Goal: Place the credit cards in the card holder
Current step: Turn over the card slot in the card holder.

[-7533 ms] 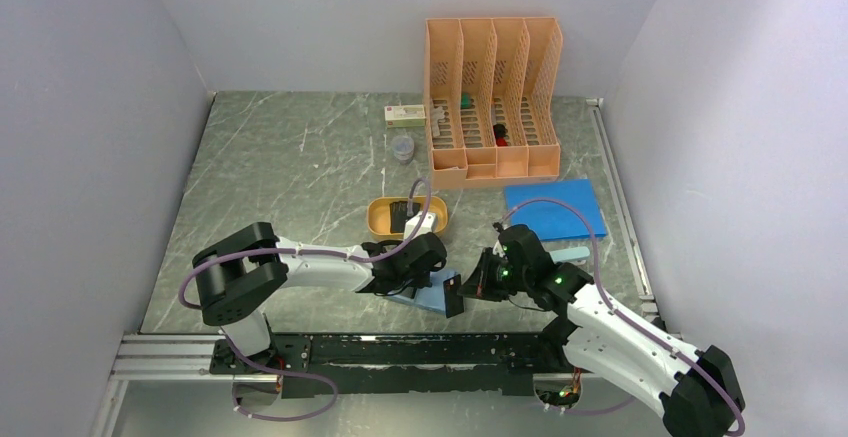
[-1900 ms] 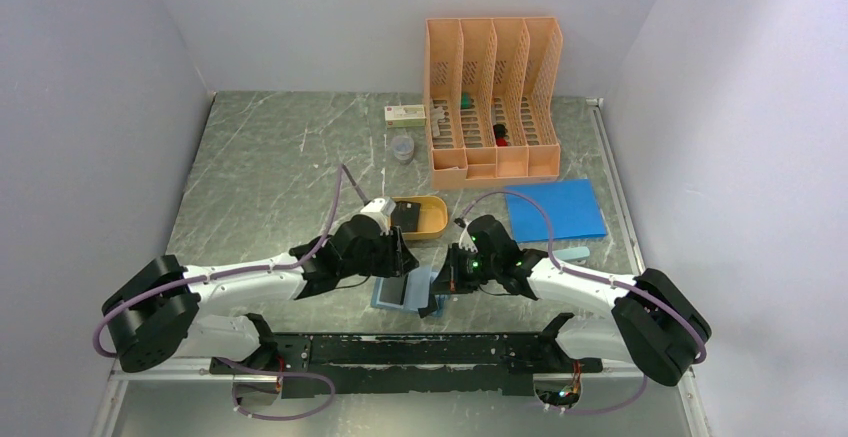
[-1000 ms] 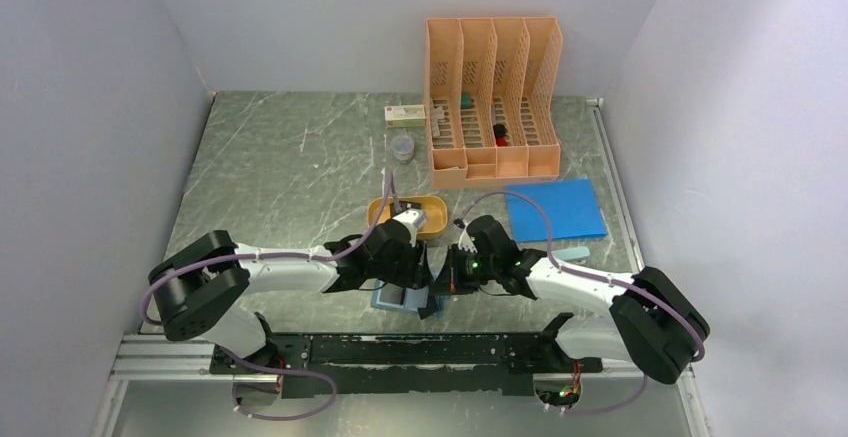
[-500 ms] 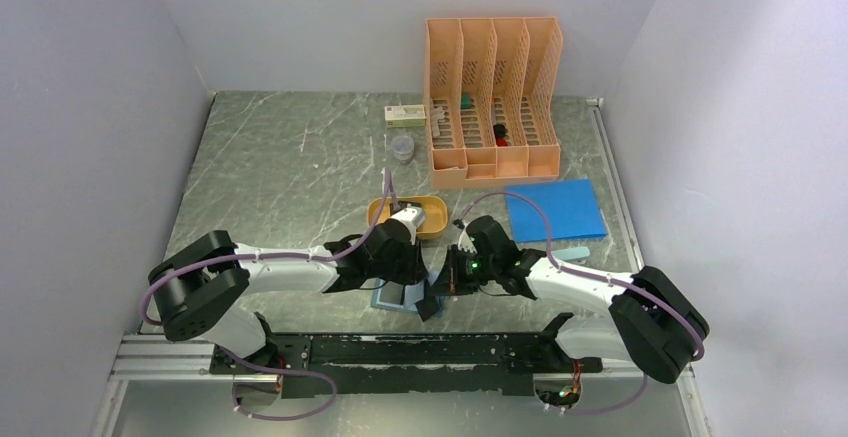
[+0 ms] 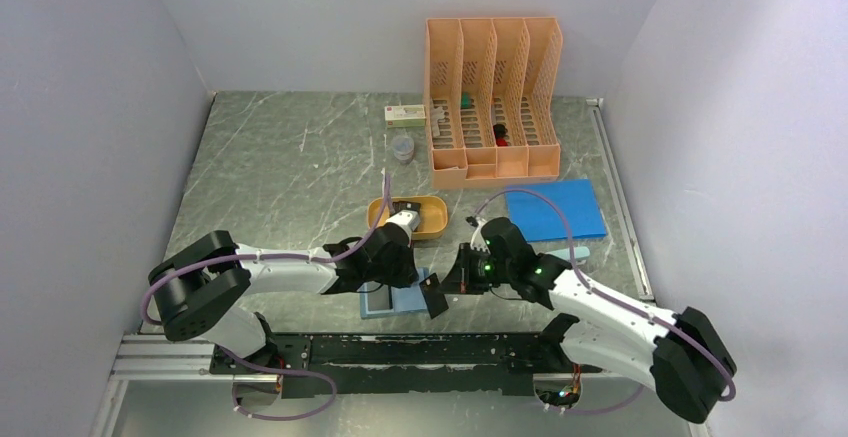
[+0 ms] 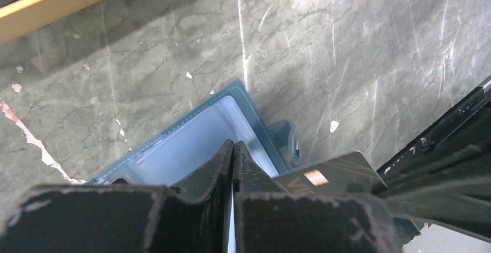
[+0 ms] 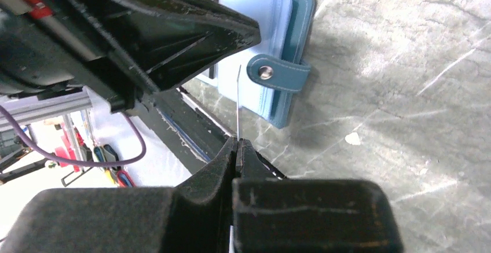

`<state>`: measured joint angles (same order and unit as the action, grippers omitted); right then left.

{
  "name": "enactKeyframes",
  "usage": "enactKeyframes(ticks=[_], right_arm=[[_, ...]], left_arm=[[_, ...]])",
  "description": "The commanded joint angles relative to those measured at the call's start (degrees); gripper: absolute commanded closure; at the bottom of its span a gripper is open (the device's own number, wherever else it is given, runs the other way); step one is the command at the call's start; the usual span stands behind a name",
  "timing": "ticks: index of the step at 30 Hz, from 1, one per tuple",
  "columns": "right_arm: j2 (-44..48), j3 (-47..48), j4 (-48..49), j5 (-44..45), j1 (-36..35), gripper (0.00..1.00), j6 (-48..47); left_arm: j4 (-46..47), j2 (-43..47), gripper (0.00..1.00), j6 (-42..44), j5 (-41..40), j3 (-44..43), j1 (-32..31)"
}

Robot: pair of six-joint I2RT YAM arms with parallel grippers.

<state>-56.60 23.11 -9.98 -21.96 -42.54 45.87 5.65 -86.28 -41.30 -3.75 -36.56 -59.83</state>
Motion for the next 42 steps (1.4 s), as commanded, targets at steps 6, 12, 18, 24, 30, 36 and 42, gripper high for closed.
enactKeyframes(ticks=[6, 12, 18, 24, 30, 36, 42], right_arm=[[3.69, 3.7, -9.58, -2.12, -0.31, 1.0, -2.89], [1.43, 1.49, -8.09, -2.81, -0.29, 1.0, -1.14], [-0.84, 0.28, -3.71, -3.09, -0.25, 1.0, 0.54], [-3.17, -0.09, -2.03, -2.74, -0.27, 1.0, 0.62], [-4.34, -0.78, -0.51, -3.11, -0.22, 1.0, 0.63], [-4.62, -1.26, -0.23, -3.0, -0.29, 1.0, 0.54], [-3.59, -1.66, -1.6, -0.51, -0.19, 1.0, 0.85]], left_arm=[[-0.22, 0.48, 0.94, -0.37, -1.6, 0.67, -0.24], [-0.47, 0.88, 0.95, -0.91, -2.66, 1.03, -0.2], [-0.78, 1.45, 0.95, -0.73, -3.11, 0.99, -0.22], [-0.57, 1.28, 0.95, -1.11, -2.84, 1.21, -0.22], [-0.76, 1.64, 0.95, -1.15, -3.1, 1.4, -0.2], [-0.7, 1.64, 0.95, -1.33, -3.06, 1.4, -0.19], [-1.4, 2.39, 0.95, -1.3, -3.6, 1.22, -0.11]])
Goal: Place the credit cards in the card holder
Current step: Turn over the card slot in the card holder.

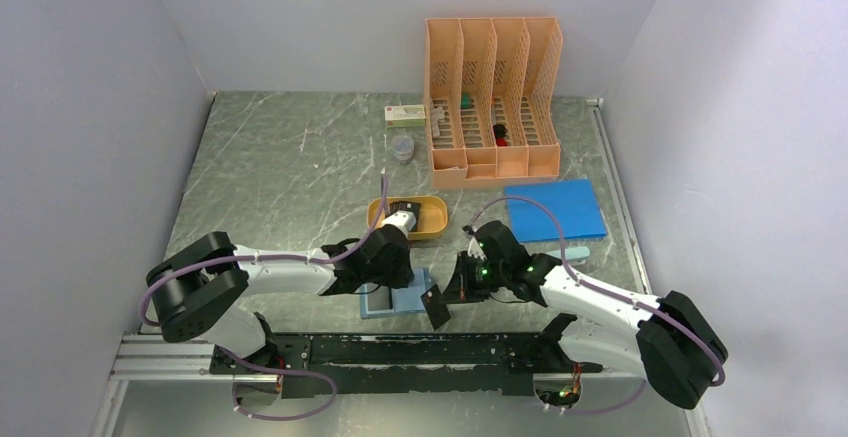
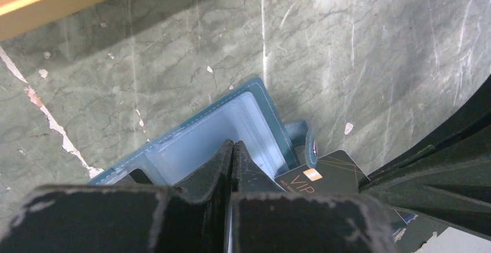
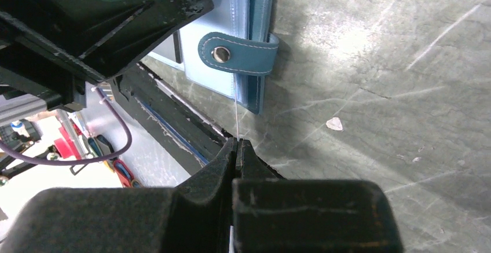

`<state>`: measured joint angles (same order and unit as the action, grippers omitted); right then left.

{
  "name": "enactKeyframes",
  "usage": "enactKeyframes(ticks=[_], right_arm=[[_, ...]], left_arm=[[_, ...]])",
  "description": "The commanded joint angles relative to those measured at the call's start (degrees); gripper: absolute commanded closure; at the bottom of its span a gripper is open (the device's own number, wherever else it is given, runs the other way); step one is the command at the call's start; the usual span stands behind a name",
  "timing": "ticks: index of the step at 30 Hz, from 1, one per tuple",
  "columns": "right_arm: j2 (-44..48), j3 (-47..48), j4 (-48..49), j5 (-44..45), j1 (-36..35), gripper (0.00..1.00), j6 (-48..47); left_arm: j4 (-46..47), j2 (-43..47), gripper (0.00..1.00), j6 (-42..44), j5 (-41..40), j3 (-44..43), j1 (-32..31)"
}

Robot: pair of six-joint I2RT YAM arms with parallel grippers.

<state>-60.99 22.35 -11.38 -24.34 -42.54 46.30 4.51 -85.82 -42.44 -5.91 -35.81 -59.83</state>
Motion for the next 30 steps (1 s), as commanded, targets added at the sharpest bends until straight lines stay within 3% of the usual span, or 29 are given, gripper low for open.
enactKeyframes(ticks=[1, 30], right_arm=[[0.92, -0.97, -0.37, 2.11, -0.23, 1.0, 0.45], [-1.41, -1.32, 2.24, 0.46, -0.21, 1.0, 0.18]], left_arm=[[-0.37, 2.11, 0.95, -0.11, -1.51, 0.56, -0.11], [-3.77, 4.37, 0.95, -0.89, -3.66, 0.04, 0.24]])
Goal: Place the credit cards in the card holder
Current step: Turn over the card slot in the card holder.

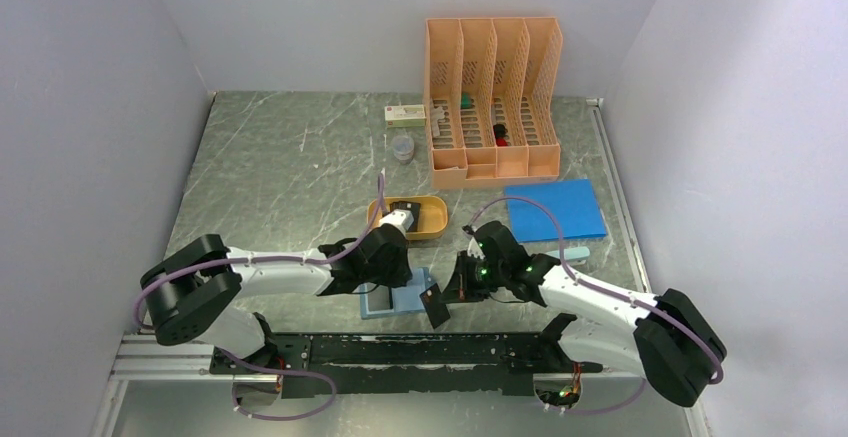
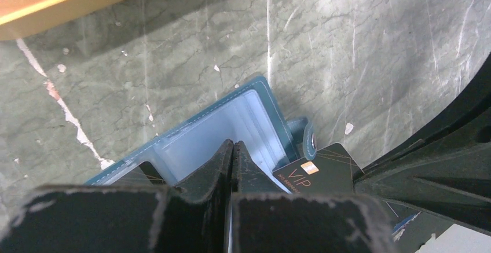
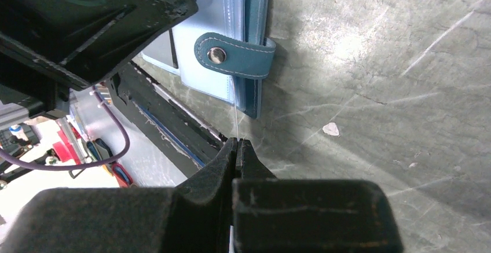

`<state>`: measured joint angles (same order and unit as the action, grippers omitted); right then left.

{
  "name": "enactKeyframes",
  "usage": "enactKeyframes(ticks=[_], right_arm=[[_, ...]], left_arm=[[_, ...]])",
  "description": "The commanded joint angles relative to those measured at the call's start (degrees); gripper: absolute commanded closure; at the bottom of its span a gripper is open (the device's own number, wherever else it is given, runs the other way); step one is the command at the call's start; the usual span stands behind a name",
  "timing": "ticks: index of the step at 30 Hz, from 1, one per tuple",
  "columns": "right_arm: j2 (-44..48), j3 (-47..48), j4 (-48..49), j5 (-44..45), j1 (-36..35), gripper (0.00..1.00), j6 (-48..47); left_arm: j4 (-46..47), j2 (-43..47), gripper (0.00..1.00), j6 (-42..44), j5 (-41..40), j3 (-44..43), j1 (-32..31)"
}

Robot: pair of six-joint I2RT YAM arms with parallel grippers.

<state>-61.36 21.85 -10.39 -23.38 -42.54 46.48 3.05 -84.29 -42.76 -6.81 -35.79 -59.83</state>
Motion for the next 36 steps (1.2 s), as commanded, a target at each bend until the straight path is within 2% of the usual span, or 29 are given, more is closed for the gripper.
enactKeyframes(ticks=[1, 6, 11, 18, 23, 27, 32, 36], right_arm=[[-1.26, -0.84, 1.45, -0.55, -0.21, 1.0, 0.01], [-2.62, -0.64, 2.01, -0.72, -0.27, 1.0, -0.07], [-4.12, -0.33, 3.5, -1.27, -0.29, 1.0, -0.05], [-6.35, 0.97, 4.89, -2.07, -0.47, 1.0, -0.06], [-7.9, 1.57, 5.76, -2.2, -1.03, 1.0, -0.03], [-9.22, 2.0, 6.73, -2.57, -1.39, 1.0, 0.02], [-10.1, 2.73, 7.06, -2.65, -1.67, 1.0, -0.12], [-10.27, 3.17, 6.73, -2.6, -1.82, 1.0, -0.42]], left_arm=[[-2.91, 3.6, 0.95, -0.46, -3.16, -0.2, 0.24], [-8.64, 5.1, 0.95, 0.18, -5.76, -1.72, 0.24], [-8.87, 5.02, 0.92, 0.92, -5.23, -1.19, 0.23], [-8.06, 5.17, 0.69, 1.13, -3.2, -0.95, 0.24], [-9.38, 4.59, 0.63, 0.86, -3.61, -1.26, 0.23], [-11.13, 3.46, 0.64, 1.09, -4.66, -1.88, 0.15], [-13.32, 0.71, 0.81, 0.93, -6.31, -2.87, 0.21], [-14.1, -0.36, 0.88, 0.58, -7.39, -2.71, 0.18]])
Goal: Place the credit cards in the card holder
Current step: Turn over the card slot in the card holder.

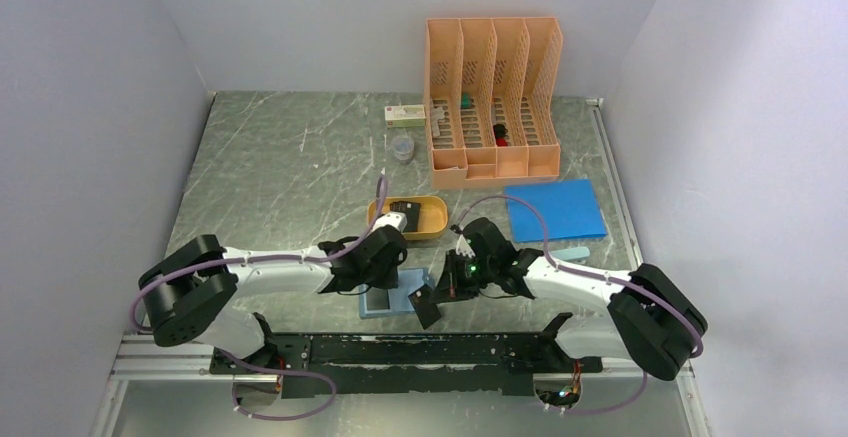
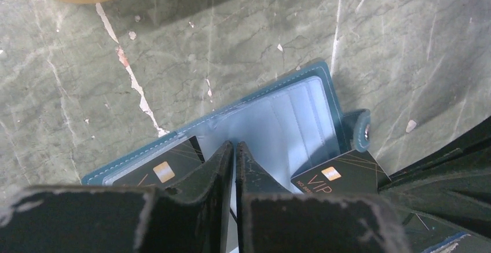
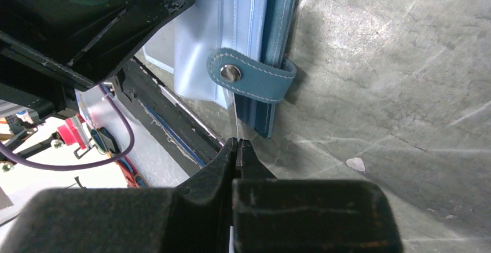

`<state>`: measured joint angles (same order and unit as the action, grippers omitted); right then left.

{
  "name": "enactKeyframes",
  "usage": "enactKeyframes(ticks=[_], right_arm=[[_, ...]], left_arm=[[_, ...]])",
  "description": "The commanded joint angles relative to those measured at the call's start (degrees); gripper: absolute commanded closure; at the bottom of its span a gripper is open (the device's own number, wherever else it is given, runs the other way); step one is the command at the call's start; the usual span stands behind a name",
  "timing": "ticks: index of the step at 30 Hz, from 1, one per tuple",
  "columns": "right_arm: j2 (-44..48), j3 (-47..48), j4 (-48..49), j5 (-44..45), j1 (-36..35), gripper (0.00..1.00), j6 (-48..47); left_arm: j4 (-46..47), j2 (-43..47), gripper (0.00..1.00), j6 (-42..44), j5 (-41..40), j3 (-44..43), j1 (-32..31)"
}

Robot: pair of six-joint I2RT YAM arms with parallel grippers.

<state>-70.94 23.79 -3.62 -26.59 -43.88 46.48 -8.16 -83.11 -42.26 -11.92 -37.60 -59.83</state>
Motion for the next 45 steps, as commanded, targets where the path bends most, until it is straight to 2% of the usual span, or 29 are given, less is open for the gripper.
enactKeyframes(ticks=[1, 6, 16, 45], right_arm=[[-0.57, 1.33, -0.26, 0.61, -0.44, 1.0, -0.51], [2.05, 2.05, -2.96, 1.69, -0.49, 1.0, -0.99], [8.08, 1.44, -6.68, 3.13, -0.45, 1.0, -0.6], [0.31, 0.99, 5.87, -3.58, -0.51, 1.0, 1.74]], left_arm=[[-3.24, -1.79, 0.9, -0.01, -2.66, -0.89, 0.2], [-4.3, -2.38, 0.94, -0.6, -4.78, -0.19, 0.23], [-3.67, -3.54, 0.95, -1.76, -5.56, 1.53, 0.22], [-3.47, -0.6, 0.95, -2.64, -4.02, 0.78, 0.33]])
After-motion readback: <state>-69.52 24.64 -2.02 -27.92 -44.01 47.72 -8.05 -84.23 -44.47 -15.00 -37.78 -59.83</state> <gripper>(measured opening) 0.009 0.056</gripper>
